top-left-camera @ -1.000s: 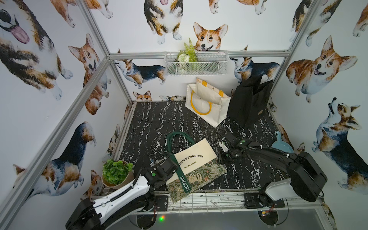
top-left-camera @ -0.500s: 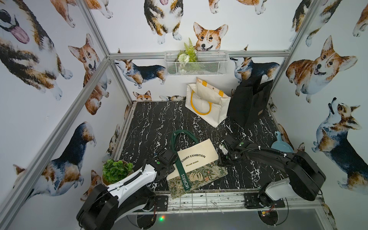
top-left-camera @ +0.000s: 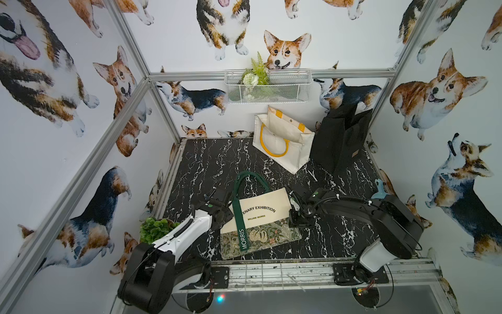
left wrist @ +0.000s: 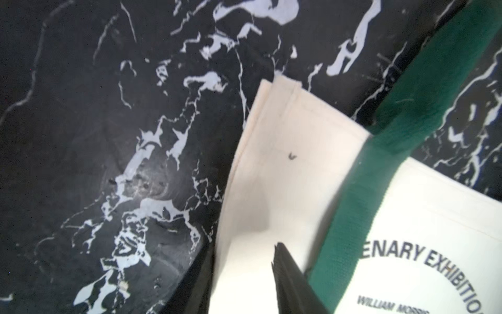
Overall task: Put away the canvas bag
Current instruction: Move the canvas bag to the center of the board.
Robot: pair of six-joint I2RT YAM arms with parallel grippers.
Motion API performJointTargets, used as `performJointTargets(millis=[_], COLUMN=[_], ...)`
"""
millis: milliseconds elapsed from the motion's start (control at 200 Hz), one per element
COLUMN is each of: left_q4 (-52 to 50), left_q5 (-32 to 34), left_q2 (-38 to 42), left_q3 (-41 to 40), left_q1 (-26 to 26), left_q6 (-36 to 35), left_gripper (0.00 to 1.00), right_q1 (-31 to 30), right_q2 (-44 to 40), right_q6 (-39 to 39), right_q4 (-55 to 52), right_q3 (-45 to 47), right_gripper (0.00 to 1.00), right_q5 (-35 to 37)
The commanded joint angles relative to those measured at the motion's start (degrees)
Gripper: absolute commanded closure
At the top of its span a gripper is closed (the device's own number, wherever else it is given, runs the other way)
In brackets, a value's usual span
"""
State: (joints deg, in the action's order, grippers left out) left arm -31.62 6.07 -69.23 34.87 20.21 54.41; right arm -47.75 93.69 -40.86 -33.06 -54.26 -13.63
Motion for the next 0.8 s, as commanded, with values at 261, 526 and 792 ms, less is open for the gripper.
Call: performJointTargets(millis=[261,526,792], left_q4=[4.3,5.8,1.8], left_q5=[-9.3,-11.6,-8.9], left_q2=[-13.4,-23.2,-30.2], left_q3=[12.8,22.6,34.3], left_q1=[-10.7,-19.7,-23.1], left_q6=[-8.6,-11.8,-13.6], left_gripper=[0.61,0.63,0.63], right_q1=[0.1,3.9,5.1], right_q2=[16.9,32.0,46.3], right_q6=[2.5,4.2,5.2], right_q4=[2.5,-2.3,-10.4], right_q3=[-21.0,-42.8,-66.6], right_gripper=[0.60,0.61,0.62], right_q5=[-7.0,-11.7,-15.6])
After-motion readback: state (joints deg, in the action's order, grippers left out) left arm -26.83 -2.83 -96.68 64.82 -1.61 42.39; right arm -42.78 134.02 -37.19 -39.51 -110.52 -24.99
